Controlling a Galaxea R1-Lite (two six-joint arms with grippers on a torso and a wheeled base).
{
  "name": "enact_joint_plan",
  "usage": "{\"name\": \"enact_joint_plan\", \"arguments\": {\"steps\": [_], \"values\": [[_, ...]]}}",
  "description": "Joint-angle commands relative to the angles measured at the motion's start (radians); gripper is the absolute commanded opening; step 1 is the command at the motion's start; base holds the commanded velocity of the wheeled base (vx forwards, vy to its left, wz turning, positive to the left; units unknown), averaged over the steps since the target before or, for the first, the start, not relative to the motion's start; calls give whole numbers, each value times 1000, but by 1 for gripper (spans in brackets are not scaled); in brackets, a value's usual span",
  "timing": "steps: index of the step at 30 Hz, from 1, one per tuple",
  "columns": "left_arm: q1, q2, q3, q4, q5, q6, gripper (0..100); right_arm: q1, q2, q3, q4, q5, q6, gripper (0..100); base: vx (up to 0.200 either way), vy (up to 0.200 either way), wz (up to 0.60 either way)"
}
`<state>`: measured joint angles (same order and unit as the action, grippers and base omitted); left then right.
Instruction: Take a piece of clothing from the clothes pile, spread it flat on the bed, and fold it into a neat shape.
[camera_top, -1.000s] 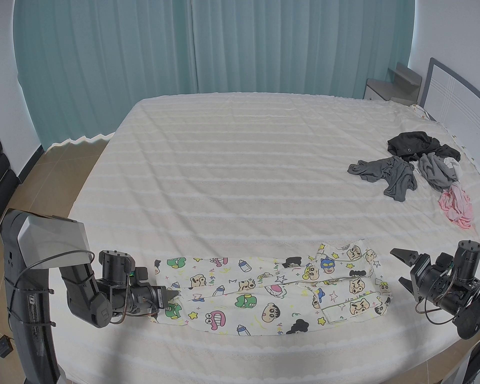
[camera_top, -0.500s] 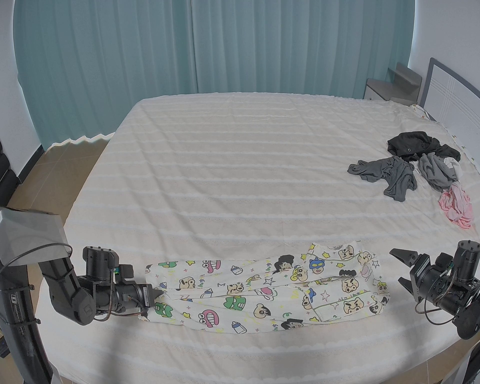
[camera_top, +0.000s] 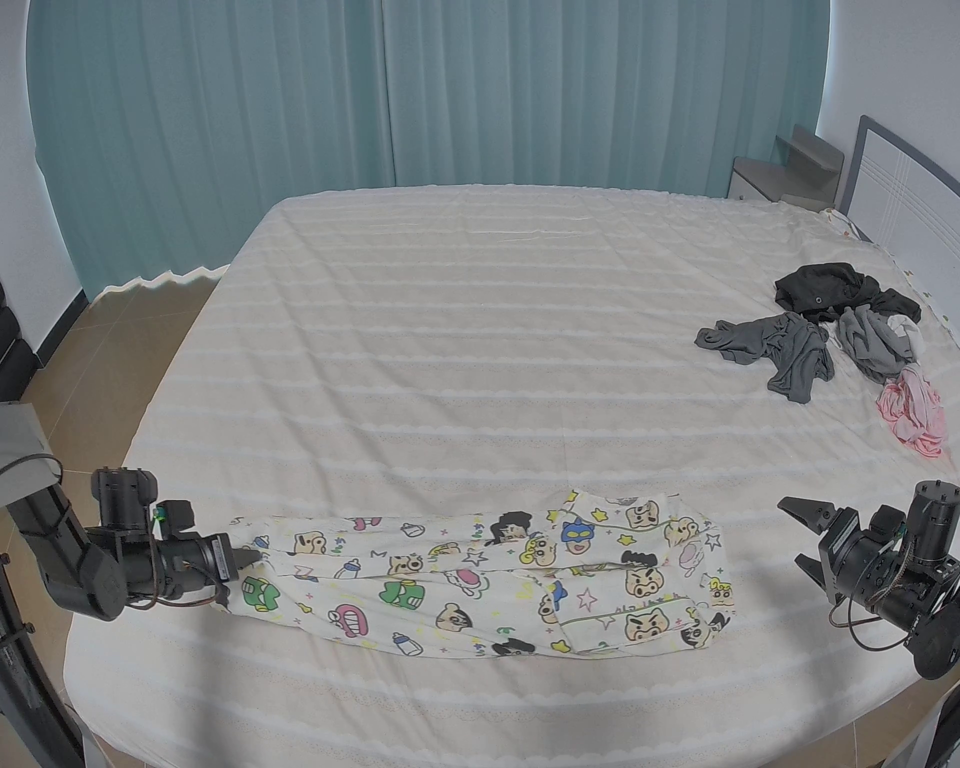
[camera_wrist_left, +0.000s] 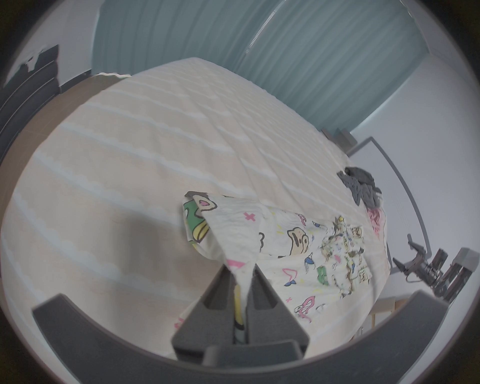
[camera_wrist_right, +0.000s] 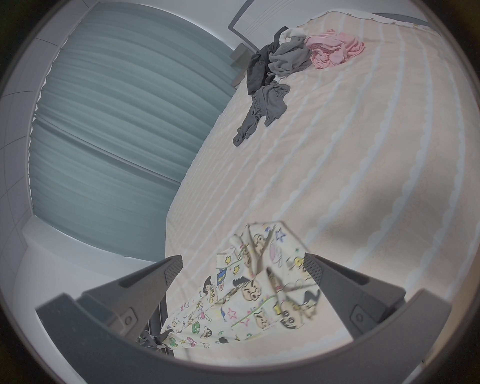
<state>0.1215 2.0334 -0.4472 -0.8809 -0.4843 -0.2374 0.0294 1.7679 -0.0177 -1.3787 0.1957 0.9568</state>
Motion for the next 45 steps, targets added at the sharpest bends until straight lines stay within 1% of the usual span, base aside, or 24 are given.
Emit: {"name": "enact_joint_plan", "arguments": {"steps": [1,7,8,9,10,13,16,21,22,23,24,25,27,30,32,33,34,35,37,40,41,43,44,45], "values": [[136,-73,-7,28,-68,0,0,1,-2,18,0,1,0,100,0,0,0],[323,-71,-33,34,-163,0,0,4,-24,18,20,1,-1,100,0,0,0],[333,-71,-34,34,-169,0,0,6,-24,18,20,1,-1,100,0,0,0],[374,-67,-41,34,-195,0,0,12,-25,18,20,1,-1,100,0,0,0],[389,-67,-44,34,-203,0,0,12,-25,18,20,1,-1,100,0,0,0],[468,-65,-65,34,-251,-3,0,12,-25,18,20,1,-1,100,0,0,0],[506,-65,-85,37,-261,-8,0,12,-25,18,20,1,-1,100,0,0,0],[495,-76,-88,66,-251,-10,0,12,-25,18,20,1,0,100,0,0,0],[438,-124,-85,114,-228,-10,0,12,-25,18,20,1,-1,100,0,0,0],[403,-148,-79,135,-198,-10,0,12,-25,18,20,1,0,100,0,0,0],[400,-151,-79,138,-194,-10,0,12,-25,18,20,1,-1,100,0,0,0],[320,-191,-67,168,-143,-11,0,12,-27,18,20,1,-1,100,0,0,0],[233,-223,-61,183,-103,-28,0,12,-27,18,20,1,-1,100,0,0,0],[72,-285,-45,183,-36,-106,0,12,-31,18,20,1,0,100,0,0,0],[-52,-306,-53,183,32,-148,0,12,-36,18,20,1,0,100,0,0,0],[-108,-308,-59,183,70,-161,0,12,-39,18,20,1,0,100,0,0,0],[-126,-308,-61,181,84,-164,0,12,-41,18,21,1,0,100,0,0,0],[-224,-303,-82,181,167,-183,0,12,-44,18,21,1,0,100,0,0,0],[-344,-297,-113,181,259,-215,0,12,-45,18,21,1,0,100,0,0,0],[-493,-257,-163,183,335,-260,0,14,-47,18,21,1,0,100,0,0,0],[-493,-257,-163,183,335,-260,0,14,-47,18,21,1,0,100,0,0,0],[-608,-190,-222,181,398,-264,0,14,-47,18,24,1,-1,100,0,0,0],[-617,-182,-226,181,404,-264,0,14,-47,18,24,1,0,100,0,0,0],[-666,-139,-257,180,434,-264,0,14,-47,18,24,1,-1,100,0,0,0]]}}
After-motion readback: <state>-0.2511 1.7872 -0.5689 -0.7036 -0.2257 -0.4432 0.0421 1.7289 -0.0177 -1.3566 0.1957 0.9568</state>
